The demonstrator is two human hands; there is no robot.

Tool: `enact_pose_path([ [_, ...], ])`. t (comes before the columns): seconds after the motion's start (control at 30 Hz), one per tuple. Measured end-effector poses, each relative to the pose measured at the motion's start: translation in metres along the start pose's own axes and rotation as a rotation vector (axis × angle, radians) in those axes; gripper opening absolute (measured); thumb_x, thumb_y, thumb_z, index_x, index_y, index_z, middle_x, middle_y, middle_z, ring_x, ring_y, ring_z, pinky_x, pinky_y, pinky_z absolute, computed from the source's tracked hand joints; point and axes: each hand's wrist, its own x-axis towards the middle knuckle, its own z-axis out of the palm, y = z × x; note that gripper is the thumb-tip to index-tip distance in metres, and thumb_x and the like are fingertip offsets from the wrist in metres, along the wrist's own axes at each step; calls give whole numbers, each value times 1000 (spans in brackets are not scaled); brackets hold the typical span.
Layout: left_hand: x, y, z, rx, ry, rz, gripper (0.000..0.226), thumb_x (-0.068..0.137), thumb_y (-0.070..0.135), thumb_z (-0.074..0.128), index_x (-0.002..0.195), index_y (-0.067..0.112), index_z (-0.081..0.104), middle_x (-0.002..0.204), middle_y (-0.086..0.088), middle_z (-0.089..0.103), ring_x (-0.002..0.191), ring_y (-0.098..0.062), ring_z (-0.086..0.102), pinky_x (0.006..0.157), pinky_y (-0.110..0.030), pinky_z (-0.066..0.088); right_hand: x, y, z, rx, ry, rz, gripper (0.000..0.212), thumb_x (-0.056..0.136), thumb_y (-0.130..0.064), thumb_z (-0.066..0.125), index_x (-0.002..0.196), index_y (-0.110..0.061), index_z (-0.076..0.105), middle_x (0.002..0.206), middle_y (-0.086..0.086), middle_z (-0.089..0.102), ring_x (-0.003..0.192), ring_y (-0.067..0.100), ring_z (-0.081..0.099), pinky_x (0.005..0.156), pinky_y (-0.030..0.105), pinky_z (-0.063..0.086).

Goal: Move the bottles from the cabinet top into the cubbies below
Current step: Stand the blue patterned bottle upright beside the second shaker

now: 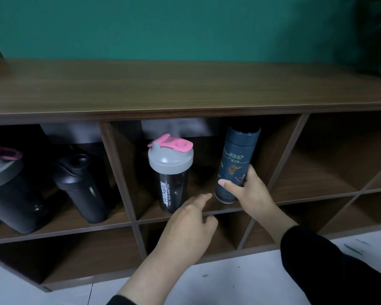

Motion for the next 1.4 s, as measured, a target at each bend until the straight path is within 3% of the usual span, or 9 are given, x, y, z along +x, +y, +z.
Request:
enact_pose_path([
  [0.3,19,-3,44,-46,21,39,77,94,12,54,158,23,12,163,5,26,148,-7,25,112,-12,17,-20,39,6,123,-97,29,96,82,-15,82,154,-41,23,137,-30,54,126,-12,54,114,31,40],
  [0.43,44,-1,59,41,-25,68,85,92,16,55,158,21,3,164,-1,26,148,-17,27,121,-39,23,-20,43,7,100,-68,11,85,86,-17,72,155,-39,27,141,-22,58,130,-2,55,114,37,42],
  [0.53,60,-5,64,24,-94,4,87,92,22,51,158,22,-5,163,0,29,146,-21,31,122,-42,18,-20,44,10,65,-25,-7,77,89,-20,68,154,-37,31,143,-16,56,132,0,53,116,38,42],
  [0.67,72,-14,72,101,-98,-23,83,95,40,46,158,19,-3,163,4,28,149,-18,24,123,-35,4,-19,49,13,41,16,-32,69,92,-26,68,153,-31,36,145,-9,49,134,7,51,116,38,40],
  [0.83,78,-20,79,89,-42,-12,80,96,40,48,158,22,1,157,1,39,145,-22,33,122,-40,15,-15,52,15,163,56,20,61,87,-16,77,133,-33,41,127,-23,58,119,-9,56,89,9,48],
  [0.9,77,-23,81,3,53,-22,81,92,36,57,156,27,8,148,-4,50,137,-28,45,115,-44,33,-12,51,19,180,111,26,63,84,-12,81,129,-30,40,120,-23,58,114,-7,58,86,13,53],
  [1.0,68,-25,79,-60,166,-13,75,87,27,66,149,28,22,147,-3,46,131,-20,49,103,-33,43,-10,47,27,132,171,22,77,75,-23,88,133,-32,39,128,-13,58,120,4,58,103,29,50],
  [1.2,65,-28,78,-17,148,99,66,88,19,60,148,26,33,135,1,47,123,-16,52,102,-30,43,-14,41,29,17,109,-41,73,85,-32,77,149,-29,40,135,-7,55,124,7,52,108,34,45],
  [1.4,72,-24,78,-72,50,28,79,86,30,55,156,27,18,153,1,40,141,-18,37,117,-40,30,-18,48,21,80,77,-14,68,89,-21,76,146,-31,42,138,-12,60,126,2,56,111,33,46],
])
